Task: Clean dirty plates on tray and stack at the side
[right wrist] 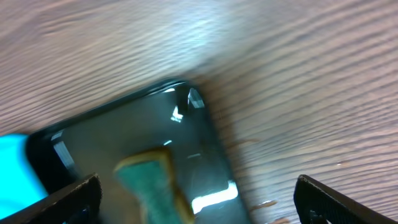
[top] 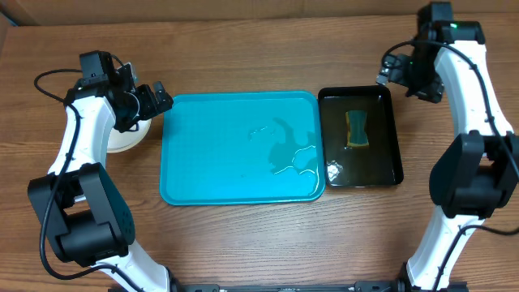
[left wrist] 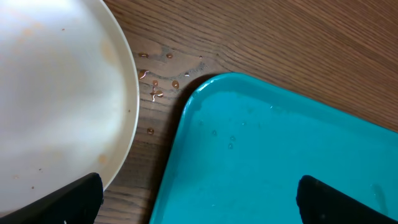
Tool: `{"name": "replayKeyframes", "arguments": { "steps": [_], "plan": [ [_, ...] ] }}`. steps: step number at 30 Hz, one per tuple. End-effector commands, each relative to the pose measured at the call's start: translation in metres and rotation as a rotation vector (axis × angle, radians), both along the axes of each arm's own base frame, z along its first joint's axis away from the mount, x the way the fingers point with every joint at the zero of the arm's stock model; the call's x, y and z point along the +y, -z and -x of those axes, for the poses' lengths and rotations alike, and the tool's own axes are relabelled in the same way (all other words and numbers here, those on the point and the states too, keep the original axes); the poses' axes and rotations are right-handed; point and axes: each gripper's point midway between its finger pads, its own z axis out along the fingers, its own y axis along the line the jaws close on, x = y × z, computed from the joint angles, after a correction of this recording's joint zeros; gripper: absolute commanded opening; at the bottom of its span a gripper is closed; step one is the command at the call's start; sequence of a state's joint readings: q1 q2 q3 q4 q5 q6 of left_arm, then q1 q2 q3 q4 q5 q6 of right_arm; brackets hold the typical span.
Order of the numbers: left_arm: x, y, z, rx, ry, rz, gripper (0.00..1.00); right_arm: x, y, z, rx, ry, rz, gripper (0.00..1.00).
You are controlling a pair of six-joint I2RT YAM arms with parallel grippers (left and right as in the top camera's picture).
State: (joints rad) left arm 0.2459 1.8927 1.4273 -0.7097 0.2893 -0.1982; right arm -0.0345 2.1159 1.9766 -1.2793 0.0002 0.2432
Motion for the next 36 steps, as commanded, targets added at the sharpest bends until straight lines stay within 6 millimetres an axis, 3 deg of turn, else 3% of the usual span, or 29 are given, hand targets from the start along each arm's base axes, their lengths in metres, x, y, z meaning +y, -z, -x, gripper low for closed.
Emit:
{"name": "replayKeyframes", "arguments": {
  "steps": [1,10,13,17,24,28,31,36],
  "plan": [
    [-0.004,-0.002,-0.001,-0.014,0.034,0.001,1.0,0.032,-0.059,0.0,-0.143,-0.062,-0.001,1.0],
    [-0.004,-0.002,-0.001,-0.014,0.034,0.001,1.0,0.114,-0.15,0.036,-0.353,-0.253,-0.036,1.0],
    [-0.004,-0.002,-0.001,-0.014,0.034,0.001,1.0,0.133,-0.193,0.061,-0.459,-0.309,-0.06,1.0],
    [-0.004,-0.002,-0.001,-0.014,0.034,0.001,1.0,0.14,-0.246,0.098,-0.598,-0.347,-0.092,1.0],
    [-0.004,-0.002,-0.001,-0.013,0.034,0.001,1.0,0.118,-0.33,0.172,-0.852,-0.345,-0.136,1.0],
    [-0.004,-0.002,-0.001,-0.013,0.034,0.001,1.0,0.087,-0.369,0.213,-1.027,-0.291,-0.075,1.0],
    [-0.004,-0.002,-0.001,-0.014,0.034,0.001,1.0,0.062,-0.376,0.242,-1.097,-0.228,-0.028,1.0],
    [-0.004,-0.002,-0.001,-0.014,0.034,0.001,1.0,0.029,-0.362,0.282,-1.196,-0.137,0.038,1.0]
  ]
}}
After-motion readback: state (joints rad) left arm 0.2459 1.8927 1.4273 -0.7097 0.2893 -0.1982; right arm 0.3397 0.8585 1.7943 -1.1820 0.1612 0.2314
